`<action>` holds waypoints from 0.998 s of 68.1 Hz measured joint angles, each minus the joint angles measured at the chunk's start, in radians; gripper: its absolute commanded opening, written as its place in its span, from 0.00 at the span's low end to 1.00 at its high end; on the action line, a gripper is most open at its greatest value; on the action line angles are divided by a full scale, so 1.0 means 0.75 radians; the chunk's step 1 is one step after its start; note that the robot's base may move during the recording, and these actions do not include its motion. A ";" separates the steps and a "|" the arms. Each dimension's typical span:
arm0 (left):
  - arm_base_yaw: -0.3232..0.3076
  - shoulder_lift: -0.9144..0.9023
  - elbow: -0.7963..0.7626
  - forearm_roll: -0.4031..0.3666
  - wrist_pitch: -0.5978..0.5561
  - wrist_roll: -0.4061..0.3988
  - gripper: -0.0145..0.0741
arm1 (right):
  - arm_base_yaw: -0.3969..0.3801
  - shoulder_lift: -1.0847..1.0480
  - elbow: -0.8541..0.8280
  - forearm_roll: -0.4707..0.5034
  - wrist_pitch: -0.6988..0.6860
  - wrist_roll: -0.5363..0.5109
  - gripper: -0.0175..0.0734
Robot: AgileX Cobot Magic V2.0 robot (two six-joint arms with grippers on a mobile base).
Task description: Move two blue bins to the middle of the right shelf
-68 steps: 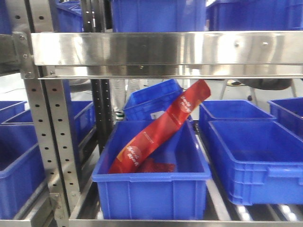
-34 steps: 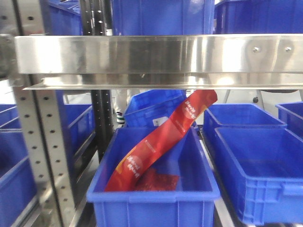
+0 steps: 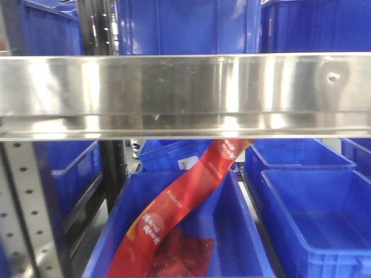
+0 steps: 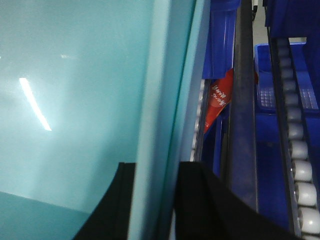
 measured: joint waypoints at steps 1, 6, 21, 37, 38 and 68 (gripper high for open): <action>0.000 0.000 0.000 0.000 0.000 0.000 0.04 | 0.000 0.000 0.000 0.000 0.000 0.000 0.02; 0.000 0.000 0.000 0.000 0.000 0.000 0.04 | 0.000 0.000 0.000 0.000 0.000 0.000 0.02; 0.000 0.000 0.000 0.000 -0.020 0.000 0.04 | 0.000 0.000 0.000 0.000 0.000 0.000 0.02; 0.000 0.000 0.000 0.003 -0.104 0.002 0.04 | 0.000 0.000 0.000 -0.003 -0.022 0.000 0.02; 0.000 0.000 0.000 0.003 -0.110 0.005 0.04 | 0.000 0.000 0.000 -0.003 -0.022 0.000 0.02; 0.000 0.000 0.000 0.005 -0.174 0.013 0.04 | -0.002 0.000 -0.002 -0.003 -0.038 0.002 0.02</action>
